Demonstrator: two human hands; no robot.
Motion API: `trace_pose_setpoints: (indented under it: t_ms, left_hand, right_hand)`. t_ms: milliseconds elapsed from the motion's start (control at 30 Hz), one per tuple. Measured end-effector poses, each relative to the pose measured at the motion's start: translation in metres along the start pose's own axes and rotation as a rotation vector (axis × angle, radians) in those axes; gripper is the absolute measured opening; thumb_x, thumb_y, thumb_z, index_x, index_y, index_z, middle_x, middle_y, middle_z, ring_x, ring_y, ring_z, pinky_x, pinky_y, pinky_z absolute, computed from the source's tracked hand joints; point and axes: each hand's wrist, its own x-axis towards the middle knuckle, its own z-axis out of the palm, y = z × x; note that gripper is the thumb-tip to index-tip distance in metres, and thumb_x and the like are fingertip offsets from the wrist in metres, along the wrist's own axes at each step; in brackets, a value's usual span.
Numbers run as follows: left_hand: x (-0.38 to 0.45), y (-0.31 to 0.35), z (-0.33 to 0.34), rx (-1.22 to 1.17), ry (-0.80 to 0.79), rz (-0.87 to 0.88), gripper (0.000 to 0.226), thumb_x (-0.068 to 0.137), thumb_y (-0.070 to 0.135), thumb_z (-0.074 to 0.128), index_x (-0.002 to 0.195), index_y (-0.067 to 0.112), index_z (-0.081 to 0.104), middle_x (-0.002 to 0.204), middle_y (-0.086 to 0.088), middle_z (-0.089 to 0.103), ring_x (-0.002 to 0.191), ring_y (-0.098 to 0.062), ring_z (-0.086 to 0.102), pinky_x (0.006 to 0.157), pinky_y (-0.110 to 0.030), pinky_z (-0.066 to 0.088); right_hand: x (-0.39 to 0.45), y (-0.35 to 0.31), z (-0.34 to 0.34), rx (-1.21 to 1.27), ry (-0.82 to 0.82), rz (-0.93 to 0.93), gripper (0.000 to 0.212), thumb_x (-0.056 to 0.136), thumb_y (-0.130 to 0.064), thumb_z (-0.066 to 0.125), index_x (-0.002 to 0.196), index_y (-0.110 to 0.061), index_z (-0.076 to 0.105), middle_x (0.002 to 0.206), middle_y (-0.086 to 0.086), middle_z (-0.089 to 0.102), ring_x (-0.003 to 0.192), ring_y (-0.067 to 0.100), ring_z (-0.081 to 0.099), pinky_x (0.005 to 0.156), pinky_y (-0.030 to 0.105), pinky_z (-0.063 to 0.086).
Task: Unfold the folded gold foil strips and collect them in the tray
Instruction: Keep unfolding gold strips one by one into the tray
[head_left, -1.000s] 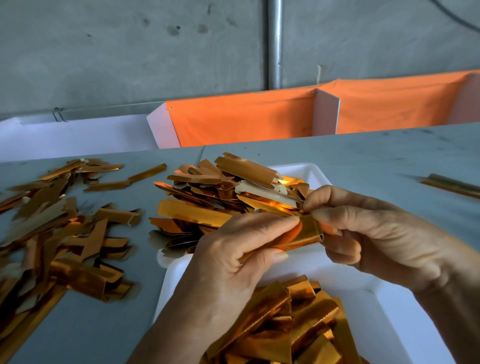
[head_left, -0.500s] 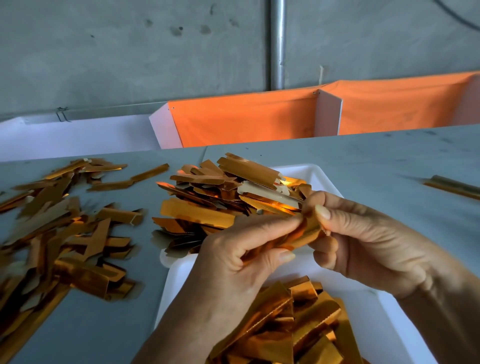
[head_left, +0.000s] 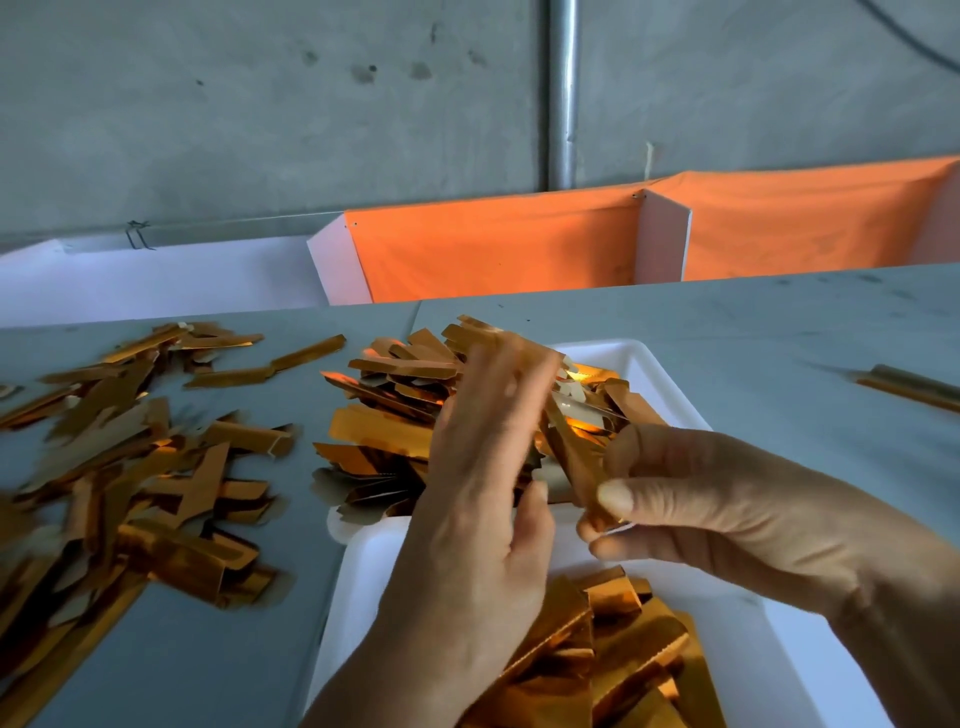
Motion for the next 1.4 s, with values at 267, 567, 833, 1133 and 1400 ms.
trace_pose_setpoints:
  t_ms: [267,567,833,1133,1400]
  left_hand:
    - [0.001,-0.008,0.001,-0.427,0.021,-0.354,0.03,0.093,0.019,0.054,0.113,0.041,0.059,0.102,0.022,0.069,0.102,0.004,0.062,0.09,-0.025,0.049]
    - [-0.002,-0.002,-0.001,-0.412,-0.198,-0.368,0.037,0.098,0.023,0.043,0.11,0.058,0.048,0.092,0.021,0.069,0.089,0.012,0.062,0.068,-0.002,0.044]
    - [-0.003,-0.002,0.004,-0.352,-0.207,-0.218,0.047,0.08,0.044,0.063,0.123,0.056,0.047,0.112,0.02,0.064,0.107,0.006,0.058,0.085,-0.009,0.045]
    - [-0.004,-0.006,0.008,-0.107,-0.095,-0.199,0.044,0.081,0.033,0.068,0.123,0.039,0.057,0.099,0.025,0.064,0.098,0.01,0.057,0.081,-0.006,0.046]
    - [-0.003,-0.004,0.007,-0.138,-0.142,-0.194,0.032,0.085,0.034,0.064,0.116,0.036,0.062,0.093,0.018,0.065,0.093,0.001,0.06,0.076,-0.013,0.048]
  right_hand:
    - [0.014,0.013,0.04,-0.952,0.303,-0.064,0.03,0.063,-0.045,0.083,0.072,-0.03,0.059,0.082,-0.01,0.066,0.078,0.006,0.063,0.074,0.03,0.056]
    - [0.001,-0.004,0.03,-0.468,0.434,-0.377,0.039,0.068,-0.046,0.062,0.088,-0.013,0.065,0.067,-0.002,0.068,0.06,0.007,0.065,0.053,0.015,0.048]
    - [0.005,-0.003,0.027,-0.305,0.377,-0.358,0.023,0.077,-0.025,0.066,0.094,-0.011,0.06,0.064,0.004,0.063,0.054,0.017,0.061,0.053,0.02,0.049]
    - [-0.006,-0.009,0.031,-0.672,0.445,-0.392,0.013,0.071,-0.038,0.06,0.081,-0.032,0.066,0.065,-0.002,0.067,0.053,0.011,0.063,0.066,0.03,0.048]
    - [0.0,-0.006,0.025,-0.586,0.338,-0.357,0.023,0.085,-0.009,0.065,0.076,-0.029,0.073,0.062,-0.01,0.062,0.056,0.003,0.058,0.055,0.019,0.048]
